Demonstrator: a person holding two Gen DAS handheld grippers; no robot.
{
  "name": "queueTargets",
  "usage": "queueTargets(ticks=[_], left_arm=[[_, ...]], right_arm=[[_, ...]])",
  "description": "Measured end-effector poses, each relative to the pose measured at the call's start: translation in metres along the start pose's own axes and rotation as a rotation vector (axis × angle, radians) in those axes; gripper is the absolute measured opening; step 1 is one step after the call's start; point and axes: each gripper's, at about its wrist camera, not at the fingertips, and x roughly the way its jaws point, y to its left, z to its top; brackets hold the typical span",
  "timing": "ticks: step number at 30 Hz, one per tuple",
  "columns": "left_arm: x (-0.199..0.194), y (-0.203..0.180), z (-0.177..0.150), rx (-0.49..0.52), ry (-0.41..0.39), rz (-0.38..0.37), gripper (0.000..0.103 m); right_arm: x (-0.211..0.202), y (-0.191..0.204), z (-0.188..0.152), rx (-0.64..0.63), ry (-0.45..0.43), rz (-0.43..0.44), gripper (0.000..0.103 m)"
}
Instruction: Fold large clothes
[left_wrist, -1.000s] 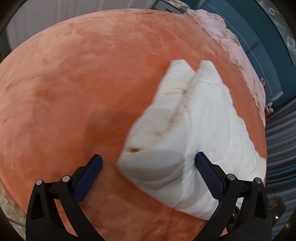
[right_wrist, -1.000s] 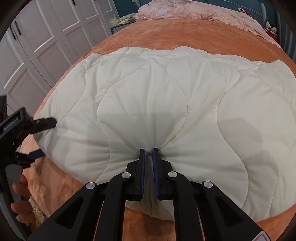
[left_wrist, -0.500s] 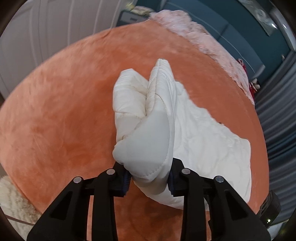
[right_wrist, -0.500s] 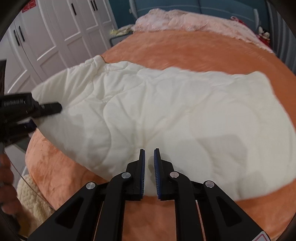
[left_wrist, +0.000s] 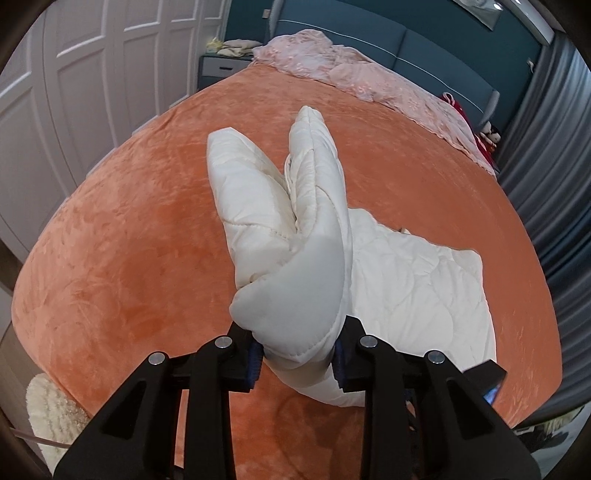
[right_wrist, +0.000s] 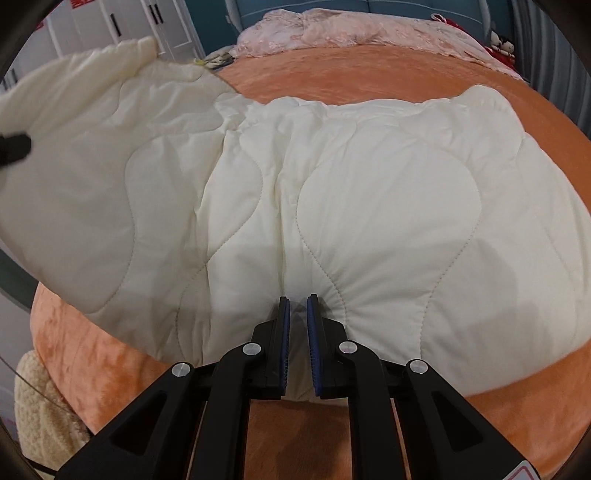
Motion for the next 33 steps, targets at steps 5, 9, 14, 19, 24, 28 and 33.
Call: queueTargets(ticks=[5,9,14,19,24,28,33], left_arm=[[-0.008,-0.028,-0.003,0.061,-0.014,-0.002,0.027],[-0.014,-0.055,-0.008,0.12,-0.019,-0.022,0.027],[-0.013,-0.097,-0.02,0.225,-0.011,-0.057,0.026],[0.002,-0.146,-0.038,0.336,0.018,-0.091,0.026],[0.029,-0.179,-0.057,0.391,0.096,-0.122,0.026],[0.057,-0.196,-0.073,0.412,0.186,-0.142,0.026],[0.052,-0.195,-0.08,0.422,0.175,-0.122,0.034]], right_arm=[[0.0,-0.006,-0.001,-0.004,-0.017,0.05,0.01],[-0.017,-0.012,-0.002,0.039,-0.016,0.088,0.011],[-0.056,-0.025,-0.014,0.045,-0.068,0.103,0.012],[-0.096,-0.052,-0.024,0.065,-0.128,0.074,0.012],[-0.123,-0.08,-0.042,0.106,-0.147,0.024,0.023],[-0.133,-0.096,-0.05,0.143,-0.154,-0.005,0.027],[-0.154,-0.103,-0.045,0.154,-0.211,-0.025,0.05]])
